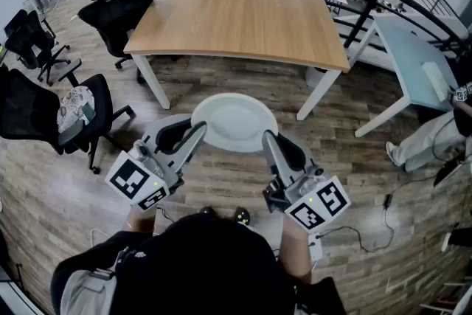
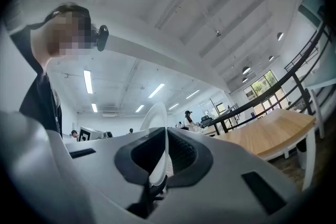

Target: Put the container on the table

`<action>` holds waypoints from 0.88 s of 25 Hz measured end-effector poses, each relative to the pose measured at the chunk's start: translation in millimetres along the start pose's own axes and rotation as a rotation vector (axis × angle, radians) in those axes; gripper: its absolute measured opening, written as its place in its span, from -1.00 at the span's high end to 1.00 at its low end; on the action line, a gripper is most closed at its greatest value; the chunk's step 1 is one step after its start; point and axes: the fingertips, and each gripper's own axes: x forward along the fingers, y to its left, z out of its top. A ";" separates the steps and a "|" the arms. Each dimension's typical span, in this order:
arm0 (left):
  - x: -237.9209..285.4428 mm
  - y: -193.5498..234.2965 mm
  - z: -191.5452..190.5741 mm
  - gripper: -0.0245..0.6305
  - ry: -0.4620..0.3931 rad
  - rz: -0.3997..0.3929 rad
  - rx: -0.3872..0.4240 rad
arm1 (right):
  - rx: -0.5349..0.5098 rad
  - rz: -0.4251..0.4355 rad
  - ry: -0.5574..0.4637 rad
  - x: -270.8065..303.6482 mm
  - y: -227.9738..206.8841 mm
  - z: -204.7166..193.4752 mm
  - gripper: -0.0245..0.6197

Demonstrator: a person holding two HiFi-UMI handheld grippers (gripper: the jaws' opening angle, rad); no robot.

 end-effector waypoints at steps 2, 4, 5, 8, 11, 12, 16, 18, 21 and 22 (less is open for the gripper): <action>-0.8 -0.5 0.8 0.74 0.000 0.008 -0.003 | -0.005 0.002 0.000 0.2 0.4 0.7 0.85; -0.8 -1.4 1.6 0.74 0.000 0.017 -0.004 | -0.006 0.003 -0.001 0.1 -0.4 1.7 0.85; -0.3 -2.1 2.0 0.74 0.001 0.021 -0.002 | -0.004 0.003 -0.003 -0.2 -1.7 2.0 0.85; 3.1 -5.6 2.6 0.74 0.007 0.029 0.005 | 0.013 0.005 -0.006 -2.3 -6.9 3.0 0.85; 9.1 -11.7 3.8 0.74 0.010 0.029 0.010 | 0.017 0.006 -0.006 -7.1 -12.5 6.6 0.85; 11.9 -14.3 4.2 0.74 0.011 0.029 0.013 | 0.017 0.006 -0.008 -9.3 -15.1 8.3 0.85; 29.4 -24.7 6.5 0.74 0.008 0.029 0.026 | 0.017 0.007 -0.018 -20.5 -29.7 17.7 0.85; 40.5 -30.0 7.4 0.74 0.003 0.025 0.027 | 0.011 0.005 -0.020 -26.7 -38.1 23.7 0.85; 60.0 -41.8 6.0 0.74 -0.004 0.011 0.022 | -0.001 -0.009 -0.018 -40.9 -53.0 32.2 0.85; 65.7 -46.6 5.3 0.74 -0.005 0.006 0.022 | -0.002 -0.016 -0.018 -46.3 -57.4 34.5 0.85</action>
